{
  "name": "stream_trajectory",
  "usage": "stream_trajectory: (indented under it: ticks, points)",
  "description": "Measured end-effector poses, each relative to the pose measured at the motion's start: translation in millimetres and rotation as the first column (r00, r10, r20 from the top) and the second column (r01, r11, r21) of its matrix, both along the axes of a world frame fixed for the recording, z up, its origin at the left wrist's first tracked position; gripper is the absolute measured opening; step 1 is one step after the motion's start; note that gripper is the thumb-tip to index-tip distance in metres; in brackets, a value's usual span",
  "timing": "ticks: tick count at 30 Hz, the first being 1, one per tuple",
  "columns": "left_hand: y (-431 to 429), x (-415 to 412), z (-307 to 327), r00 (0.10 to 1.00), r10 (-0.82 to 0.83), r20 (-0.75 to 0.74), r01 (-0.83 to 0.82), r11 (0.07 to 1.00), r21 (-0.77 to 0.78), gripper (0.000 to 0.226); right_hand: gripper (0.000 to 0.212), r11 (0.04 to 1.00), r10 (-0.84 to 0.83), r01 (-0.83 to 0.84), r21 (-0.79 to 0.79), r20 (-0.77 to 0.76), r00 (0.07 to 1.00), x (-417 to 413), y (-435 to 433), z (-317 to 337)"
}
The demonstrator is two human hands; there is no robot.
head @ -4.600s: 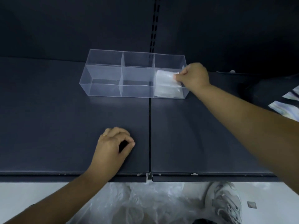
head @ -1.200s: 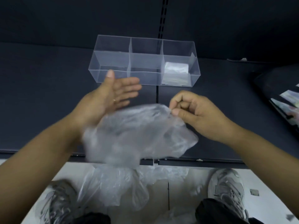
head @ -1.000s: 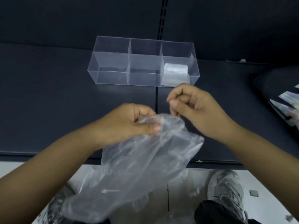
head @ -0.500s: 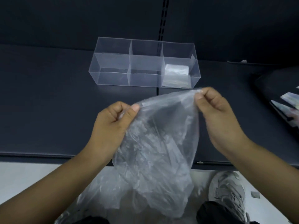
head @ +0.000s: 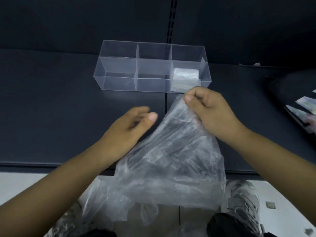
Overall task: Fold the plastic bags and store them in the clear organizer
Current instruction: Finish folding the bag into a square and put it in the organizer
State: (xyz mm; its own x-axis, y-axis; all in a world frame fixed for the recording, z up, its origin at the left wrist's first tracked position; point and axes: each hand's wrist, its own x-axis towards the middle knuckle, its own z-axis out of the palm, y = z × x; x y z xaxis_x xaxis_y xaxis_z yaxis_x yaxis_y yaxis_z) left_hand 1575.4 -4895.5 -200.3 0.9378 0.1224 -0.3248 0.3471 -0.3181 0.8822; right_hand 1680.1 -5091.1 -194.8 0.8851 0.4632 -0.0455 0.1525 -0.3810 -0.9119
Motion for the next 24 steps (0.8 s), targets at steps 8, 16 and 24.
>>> stream_trajectory:
  ticks: [8, 16, 24]
  points:
    - [19, 31, -19, 0.902, 0.43, -0.035, -0.423, 0.864, -0.273, 0.016, 0.032, 0.972, 0.158, -0.188, -0.142, -0.198, 0.967, 22, -11, -1]
    - [65, 7, -65, 0.794, 0.605, -0.062, -0.608, 0.788, -0.093, 0.017, 0.021, 0.996, -0.044, 0.028, -0.087, -0.186, 0.981, 26, -58, -28]
    - [64, 10, -71, 0.781, 0.624, -0.02, -0.622, 0.776, -0.106, 0.017, 0.036, 0.958, 0.165, -0.192, -0.214, -0.139, 0.976, 15, -24, -42]
